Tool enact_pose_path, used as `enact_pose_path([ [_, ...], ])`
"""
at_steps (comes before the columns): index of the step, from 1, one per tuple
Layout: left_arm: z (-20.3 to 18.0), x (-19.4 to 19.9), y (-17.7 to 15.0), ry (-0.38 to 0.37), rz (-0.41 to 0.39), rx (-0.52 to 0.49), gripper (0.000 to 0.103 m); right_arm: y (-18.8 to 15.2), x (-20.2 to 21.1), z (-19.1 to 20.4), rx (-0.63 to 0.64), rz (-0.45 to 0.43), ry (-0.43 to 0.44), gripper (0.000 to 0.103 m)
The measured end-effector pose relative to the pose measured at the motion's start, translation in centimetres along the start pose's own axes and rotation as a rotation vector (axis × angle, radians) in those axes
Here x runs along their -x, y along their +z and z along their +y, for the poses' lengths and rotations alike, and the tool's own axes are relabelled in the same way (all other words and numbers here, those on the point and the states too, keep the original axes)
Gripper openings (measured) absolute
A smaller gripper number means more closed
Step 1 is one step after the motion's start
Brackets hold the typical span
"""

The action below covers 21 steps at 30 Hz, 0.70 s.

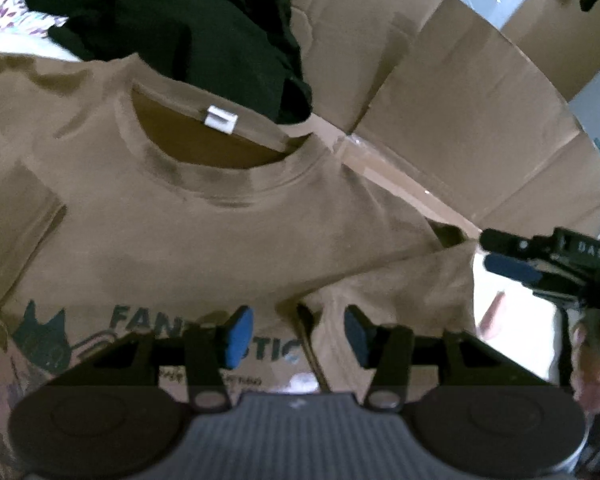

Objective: Fold clothes

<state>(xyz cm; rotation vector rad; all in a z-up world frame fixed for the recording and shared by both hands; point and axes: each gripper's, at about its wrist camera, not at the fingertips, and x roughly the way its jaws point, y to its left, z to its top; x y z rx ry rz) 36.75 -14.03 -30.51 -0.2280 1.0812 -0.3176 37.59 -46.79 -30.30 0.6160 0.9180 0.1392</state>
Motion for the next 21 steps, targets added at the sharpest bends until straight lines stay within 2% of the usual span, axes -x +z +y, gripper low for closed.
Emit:
enact_pose_path([
  [3,-0.8,-0.6,0.3,0.034,0.024,-0.063,0.05,1.6,-0.4,-1.8,-0.048,0.022,-0.043,0.052],
  [6,-0.6,-1.1,0.7,0.003,0.04,-0.055,0.047,2.8,-1.3,-2.5,-0.065,0.059,-0.064,0.053],
  [10,-0.4,-1.8,1.0,0.012,0.048,-0.054,0.046,4.1,-3.1,-1.5,-0.017,0.129,-0.089,0.053],
  [12,-0.5,-2.1,1.0,0.001,0.057,-0.065,0.036,4.2,-3.8,-1.0,-0.003,0.14,-0.108,0.053],
  [14,-0.7,-2.4,1.0,-0.003,0.068,-0.08,0.017,4.1,-4.7,-0.7,0.006,0.159,-0.14,0.053],
  [17,-1.0,-2.7,1.1,-0.007,0.082,-0.097,0.007,4.1,-5.5,-0.4,0.021,0.173,-0.165,0.052],
  [21,-0.9,-2.6,1.2,-0.019,0.068,-0.097,0.003,4.2,-6.1,-0.1,0.067,0.193,-0.212,0.051],
])
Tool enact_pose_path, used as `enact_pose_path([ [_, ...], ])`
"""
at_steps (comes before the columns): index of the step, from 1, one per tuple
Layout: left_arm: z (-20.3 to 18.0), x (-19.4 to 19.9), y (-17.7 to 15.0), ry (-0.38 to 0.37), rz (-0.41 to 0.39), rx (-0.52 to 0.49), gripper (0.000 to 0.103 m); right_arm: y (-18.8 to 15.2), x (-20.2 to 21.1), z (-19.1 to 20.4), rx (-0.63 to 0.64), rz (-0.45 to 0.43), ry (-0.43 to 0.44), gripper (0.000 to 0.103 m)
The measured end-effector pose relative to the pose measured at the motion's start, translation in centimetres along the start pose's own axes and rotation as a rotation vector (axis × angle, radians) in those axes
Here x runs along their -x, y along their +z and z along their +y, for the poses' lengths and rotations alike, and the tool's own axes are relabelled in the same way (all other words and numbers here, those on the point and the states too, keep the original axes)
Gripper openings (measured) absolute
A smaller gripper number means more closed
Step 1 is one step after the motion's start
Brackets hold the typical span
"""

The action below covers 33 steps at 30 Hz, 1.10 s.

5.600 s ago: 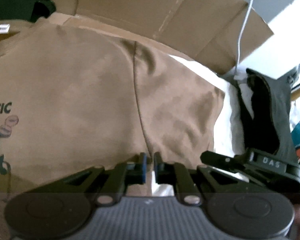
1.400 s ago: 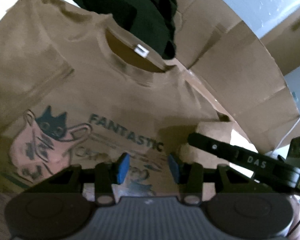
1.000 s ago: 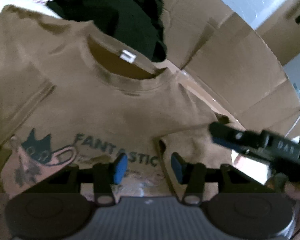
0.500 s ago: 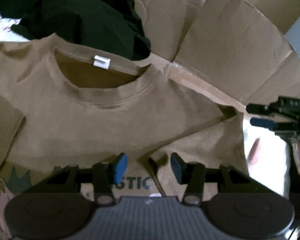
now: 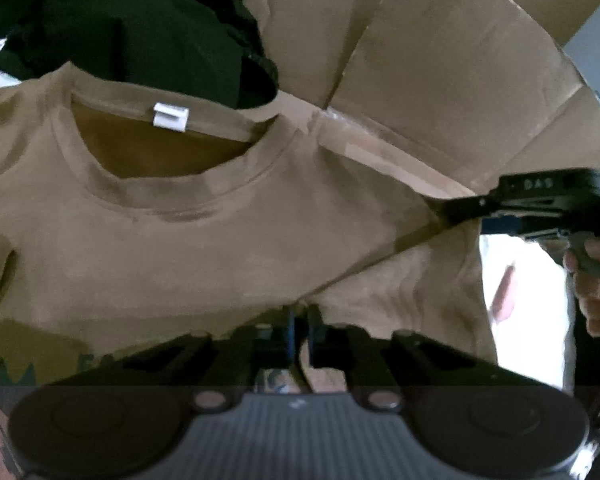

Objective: Fold clothes

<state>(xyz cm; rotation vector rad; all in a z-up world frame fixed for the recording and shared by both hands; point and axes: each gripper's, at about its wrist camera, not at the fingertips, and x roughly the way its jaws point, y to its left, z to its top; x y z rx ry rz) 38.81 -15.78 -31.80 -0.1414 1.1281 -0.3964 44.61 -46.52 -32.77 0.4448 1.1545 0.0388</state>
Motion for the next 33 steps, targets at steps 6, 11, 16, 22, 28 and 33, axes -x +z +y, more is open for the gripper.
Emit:
enact_pose_path([
  [6,0.5,-0.2,0.0,0.02,0.004,0.007,0.002,0.5,-0.4,-1.7,0.008,-0.023,-0.056,0.044],
  [11,0.7,-0.2,0.0,0.004,-0.003,0.018,0.004,0.3,-0.5,-2.3,0.011,-0.061,-0.061,0.044],
  [16,0.7,0.9,0.0,0.007,-0.038,0.004,0.011,0.2,1.3,-2.4,-0.012,-0.123,0.016,0.044],
  [22,0.8,1.8,0.2,0.003,-0.086,0.006,0.01,-0.2,2.6,-2.4,0.004,-0.137,0.052,0.044],
  [28,-0.4,1.8,0.1,0.013,-0.089,-0.055,0.01,-1.7,1.8,-0.5,0.119,-0.09,0.043,0.042],
  [33,-1.3,1.3,-0.5,-0.028,-0.069,-0.091,0.01,-1.7,-0.1,-0.7,0.141,-0.081,-0.016,0.042],
])
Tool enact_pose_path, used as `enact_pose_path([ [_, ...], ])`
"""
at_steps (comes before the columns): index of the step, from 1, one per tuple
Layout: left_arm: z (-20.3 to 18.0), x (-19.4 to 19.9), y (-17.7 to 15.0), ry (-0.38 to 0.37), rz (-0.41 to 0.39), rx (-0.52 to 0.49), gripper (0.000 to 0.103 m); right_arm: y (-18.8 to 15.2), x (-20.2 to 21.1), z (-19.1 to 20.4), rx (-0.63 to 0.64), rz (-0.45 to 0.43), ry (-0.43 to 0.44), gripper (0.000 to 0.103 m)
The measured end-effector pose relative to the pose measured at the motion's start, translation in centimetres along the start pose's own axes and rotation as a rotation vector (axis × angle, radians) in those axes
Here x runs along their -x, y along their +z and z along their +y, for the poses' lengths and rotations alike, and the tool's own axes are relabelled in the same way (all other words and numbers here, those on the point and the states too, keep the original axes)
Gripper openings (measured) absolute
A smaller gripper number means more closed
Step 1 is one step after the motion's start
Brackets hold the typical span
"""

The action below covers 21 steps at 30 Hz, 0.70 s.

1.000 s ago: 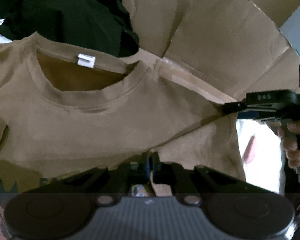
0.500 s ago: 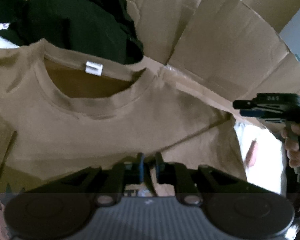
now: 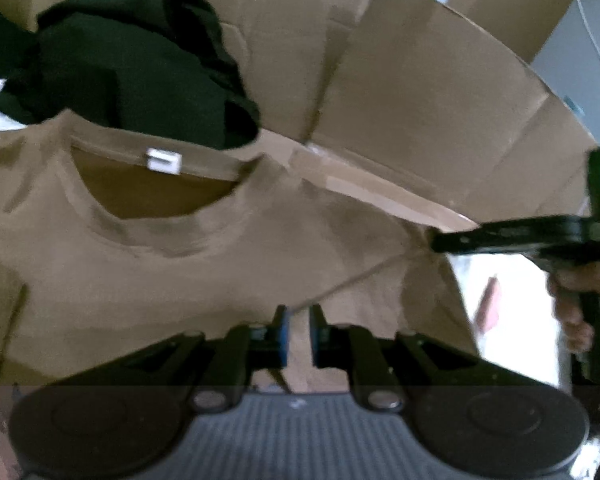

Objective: Fold clothes

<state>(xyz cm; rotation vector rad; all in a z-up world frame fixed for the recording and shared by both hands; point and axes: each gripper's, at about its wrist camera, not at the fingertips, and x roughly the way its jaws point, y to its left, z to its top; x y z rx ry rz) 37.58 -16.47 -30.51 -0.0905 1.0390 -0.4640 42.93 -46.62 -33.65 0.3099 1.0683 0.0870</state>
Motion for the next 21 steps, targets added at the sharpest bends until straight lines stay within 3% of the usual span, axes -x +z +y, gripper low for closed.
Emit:
enact_pose_path([
  [5,0.3,-1.6,-0.4,0.019,0.057,-0.001,0.01,0.4,-0.3,-0.3,-0.006,-0.038,-0.027,0.042],
  [11,0.5,-0.4,-0.8,0.009,0.017,0.006,0.011,0.1,2.6,-1.1,-0.092,-0.105,-0.028,0.043],
  [17,-2.0,0.3,-2.2,-0.094,0.019,-0.018,0.011,-3.8,6.0,-0.8,-0.087,-0.08,-0.028,0.043],
  [21,-5.9,0.5,-3.4,-0.167,0.011,-0.111,0.011,-7.3,8.2,-0.5,-0.051,-0.049,-0.054,0.043],
])
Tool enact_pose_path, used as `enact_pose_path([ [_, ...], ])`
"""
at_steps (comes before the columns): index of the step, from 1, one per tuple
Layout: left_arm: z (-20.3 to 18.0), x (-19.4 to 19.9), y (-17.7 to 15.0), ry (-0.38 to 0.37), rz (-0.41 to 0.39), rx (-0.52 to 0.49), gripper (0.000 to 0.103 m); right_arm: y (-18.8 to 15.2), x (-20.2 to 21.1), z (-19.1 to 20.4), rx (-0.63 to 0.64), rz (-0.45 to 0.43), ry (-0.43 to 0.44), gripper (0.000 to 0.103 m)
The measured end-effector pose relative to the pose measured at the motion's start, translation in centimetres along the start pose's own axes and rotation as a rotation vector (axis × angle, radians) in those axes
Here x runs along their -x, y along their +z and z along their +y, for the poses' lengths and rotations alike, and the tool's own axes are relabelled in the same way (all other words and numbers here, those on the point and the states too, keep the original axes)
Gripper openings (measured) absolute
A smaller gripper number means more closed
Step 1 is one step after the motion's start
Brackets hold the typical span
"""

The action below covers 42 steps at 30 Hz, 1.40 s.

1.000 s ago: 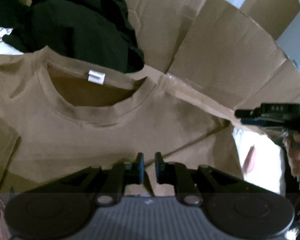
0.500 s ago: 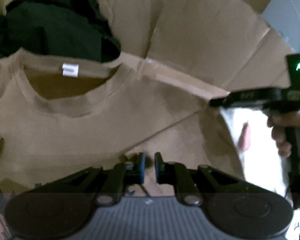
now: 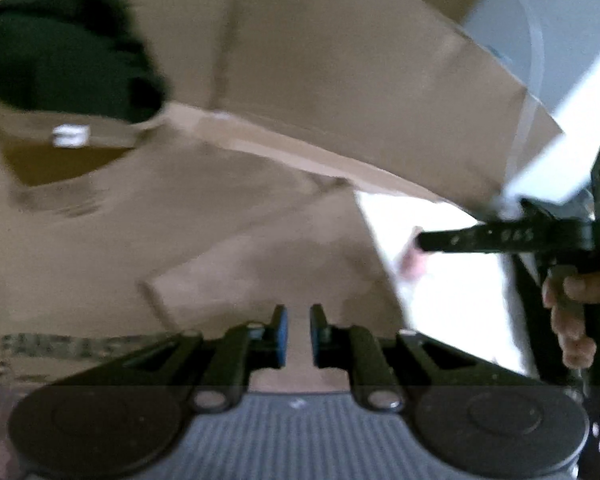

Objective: Fold clothes

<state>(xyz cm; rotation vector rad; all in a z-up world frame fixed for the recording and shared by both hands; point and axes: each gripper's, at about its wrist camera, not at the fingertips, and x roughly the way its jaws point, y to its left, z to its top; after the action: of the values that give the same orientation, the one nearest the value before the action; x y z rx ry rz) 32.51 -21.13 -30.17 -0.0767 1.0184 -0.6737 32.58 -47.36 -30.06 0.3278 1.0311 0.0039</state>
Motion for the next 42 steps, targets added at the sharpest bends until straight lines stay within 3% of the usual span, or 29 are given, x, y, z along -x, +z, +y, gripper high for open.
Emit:
enact_pose_path([
  [7,-4.6,-0.8,-1.5,-0.039,-0.021,-0.034,0.011,-6.0,2.5,0.9,0.06,0.056,-0.029,0.043],
  [9,-5.1,-0.8,-2.1,-0.039,-0.022,-0.041,0.015,-7.0,2.8,1.3,0.057,0.066,-0.032,0.043],
  [14,-5.3,-1.5,-3.5,0.015,0.059,-0.065,0.017,-8.9,3.2,2.5,0.049,0.078,-0.062,0.043],
  [18,-4.0,-1.0,-4.9,0.043,0.115,-0.057,0.028,-9.3,2.7,3.1,0.065,0.075,-0.062,0.043],
  [21,-3.6,-0.1,-5.4,0.08,0.134,-0.099,0.029,-8.8,2.7,3.6,0.065,0.054,-0.041,0.043],
  [24,-2.5,1.3,-5.9,0.056,0.133,-0.086,0.029,-8.1,2.1,4.4,0.083,0.027,-0.037,0.043],
  [26,-1.9,2.5,-6.2,0.063,0.129,-0.09,0.029,-8.0,1.1,5.1,0.127,0.039,-0.066,0.043],
  [29,-2.0,3.1,-6.6,0.084,0.13,-0.107,0.035,-9.0,0.3,4.7,0.096,0.086,-0.072,0.043],
  [32,-1.7,2.8,-7.7,0.122,0.173,-0.125,0.036,-9.9,0.5,4.9,0.141,0.083,-0.068,0.042],
  [38,-1.7,3.4,-8.3,0.131,0.171,-0.11,0.036,-11.1,1.4,4.6,0.147,0.108,-0.051,0.042],
  [42,-1.6,4.9,-7.5,0.151,0.112,-0.088,0.036,-11.0,2.1,4.1,0.113,0.113,-0.022,0.042],
])
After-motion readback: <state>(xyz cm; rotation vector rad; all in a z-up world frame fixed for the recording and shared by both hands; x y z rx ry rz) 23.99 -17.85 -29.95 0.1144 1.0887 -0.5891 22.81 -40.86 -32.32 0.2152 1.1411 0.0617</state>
